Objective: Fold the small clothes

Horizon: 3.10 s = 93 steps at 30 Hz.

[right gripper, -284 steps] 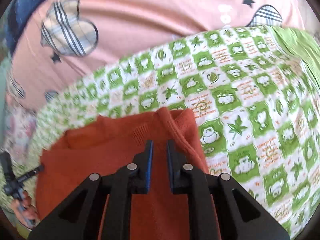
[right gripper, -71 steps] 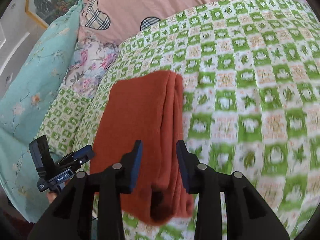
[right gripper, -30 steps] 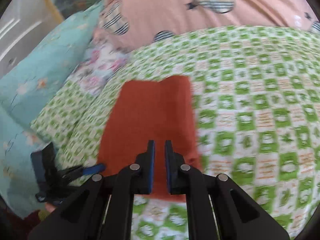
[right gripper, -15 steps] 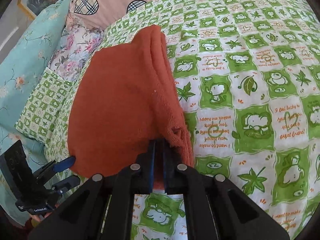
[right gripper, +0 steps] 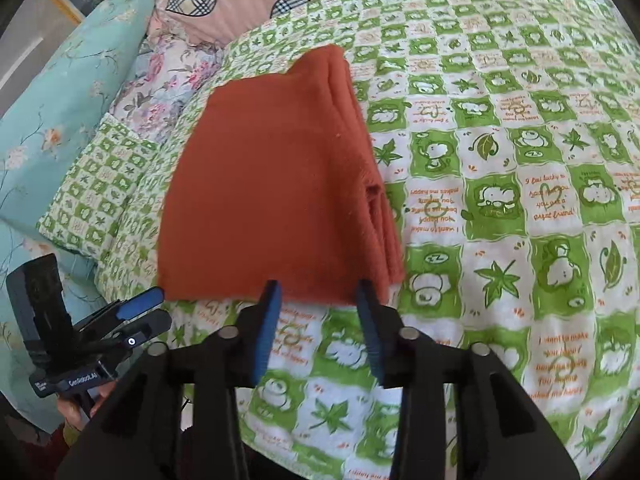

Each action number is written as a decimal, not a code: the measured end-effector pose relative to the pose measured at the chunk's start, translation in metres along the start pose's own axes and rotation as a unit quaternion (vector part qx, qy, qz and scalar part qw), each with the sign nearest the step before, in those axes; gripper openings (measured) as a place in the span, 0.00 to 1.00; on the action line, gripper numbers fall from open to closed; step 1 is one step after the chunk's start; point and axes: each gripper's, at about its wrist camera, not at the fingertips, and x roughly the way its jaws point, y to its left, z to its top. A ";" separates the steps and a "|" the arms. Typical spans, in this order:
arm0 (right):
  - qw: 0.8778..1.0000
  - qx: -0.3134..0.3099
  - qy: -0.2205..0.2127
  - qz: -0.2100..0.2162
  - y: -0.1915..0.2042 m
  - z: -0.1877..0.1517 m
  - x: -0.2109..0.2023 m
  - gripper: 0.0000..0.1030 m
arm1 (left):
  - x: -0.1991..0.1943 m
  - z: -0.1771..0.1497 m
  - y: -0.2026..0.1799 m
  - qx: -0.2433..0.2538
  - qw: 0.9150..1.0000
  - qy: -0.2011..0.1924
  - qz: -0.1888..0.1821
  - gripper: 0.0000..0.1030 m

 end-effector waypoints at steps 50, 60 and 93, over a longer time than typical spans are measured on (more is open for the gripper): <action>0.989 -0.101 -0.035 -0.101 0.040 0.018 -0.027 1.00 | -0.035 0.035 0.008 -0.003 0.985 -0.030 0.168 0.90; 0.989 -0.105 -0.030 -0.097 0.042 0.036 -0.013 1.00 | -0.017 0.052 0.009 0.011 0.975 -0.020 0.221 0.94; 0.986 -0.130 -0.017 -0.098 0.052 0.085 0.023 1.00 | 0.006 0.094 0.021 0.004 0.965 -0.012 0.260 0.98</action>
